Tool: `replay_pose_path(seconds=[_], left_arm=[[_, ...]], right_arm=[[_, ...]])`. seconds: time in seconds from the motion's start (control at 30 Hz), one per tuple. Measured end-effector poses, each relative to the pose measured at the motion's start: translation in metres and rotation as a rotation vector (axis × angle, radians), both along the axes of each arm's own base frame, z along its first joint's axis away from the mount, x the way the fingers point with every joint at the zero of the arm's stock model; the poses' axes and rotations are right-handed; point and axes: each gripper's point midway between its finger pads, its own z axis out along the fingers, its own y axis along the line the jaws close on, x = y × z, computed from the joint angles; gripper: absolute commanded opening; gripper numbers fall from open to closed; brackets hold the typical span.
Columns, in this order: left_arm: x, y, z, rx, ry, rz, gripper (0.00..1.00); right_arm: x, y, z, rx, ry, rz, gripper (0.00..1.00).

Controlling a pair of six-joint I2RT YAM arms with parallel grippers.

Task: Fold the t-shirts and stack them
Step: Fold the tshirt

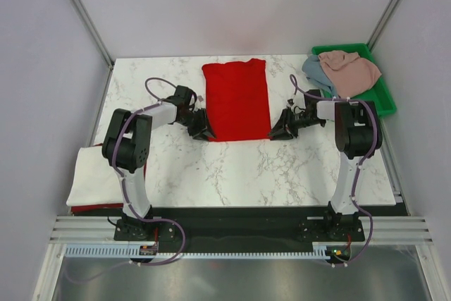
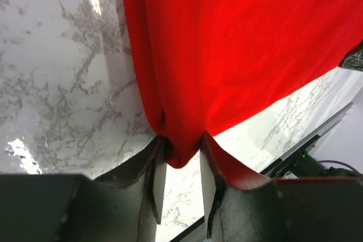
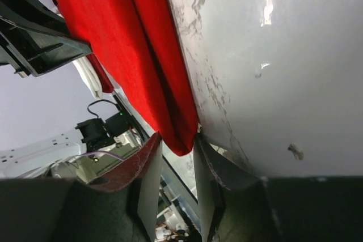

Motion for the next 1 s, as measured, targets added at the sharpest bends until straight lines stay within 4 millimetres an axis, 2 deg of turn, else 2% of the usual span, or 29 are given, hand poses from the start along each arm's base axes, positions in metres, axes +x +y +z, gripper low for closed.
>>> replay_pose_path(seconds=[0.03,0.07,0.1,0.17,0.2,0.23,0.33,0.5,0.6,0.8,0.9,1.0], left_arm=[[0.0,0.0,-0.001,0.001,0.004,0.0,0.32],[0.001,0.0,-0.001,0.003,0.006,0.0,0.28],[0.001,0.0,-0.002,0.005,0.01,-0.002,0.21],[0.002,0.0,-0.004,0.008,0.012,-0.005,0.18],[0.003,0.0,-0.004,0.01,0.013,-0.006,0.07],[0.003,0.0,-0.003,0.011,0.013,-0.007,0.02],[0.003,0.001,-0.002,0.017,0.01,-0.016,0.02],[0.0,0.005,0.006,0.037,0.003,-0.024,0.02],[-0.001,0.006,0.024,0.037,-0.036,-0.032,0.02],[-0.002,0.006,0.08,0.007,-0.187,-0.056,0.02],[-0.009,0.005,0.098,-0.006,-0.235,-0.07,0.02],[-0.019,0.002,0.107,-0.016,-0.257,-0.089,0.02]], right_arm=[[0.001,0.001,-0.001,0.003,0.006,-0.005,0.3],[0.002,0.003,-0.002,0.007,0.01,-0.009,0.23],[0.003,0.003,-0.003,0.007,0.011,-0.015,0.2],[0.005,0.006,-0.004,0.01,0.013,-0.023,0.12],[0.005,0.007,-0.005,0.013,0.014,-0.027,0.1],[0.005,0.007,-0.006,0.016,0.009,-0.029,0.06],[0.004,0.009,-0.006,0.029,-0.004,-0.041,0.0],[-0.018,0.009,0.009,0.049,0.015,-0.061,0.0],[-0.033,0.009,0.027,0.062,-0.005,-0.069,0.0],[-0.055,0.007,0.075,0.105,-0.103,-0.079,0.0],[-0.067,0.006,0.093,0.126,-0.144,-0.087,0.0],[-0.075,0.004,0.109,0.144,-0.178,-0.095,0.0]])
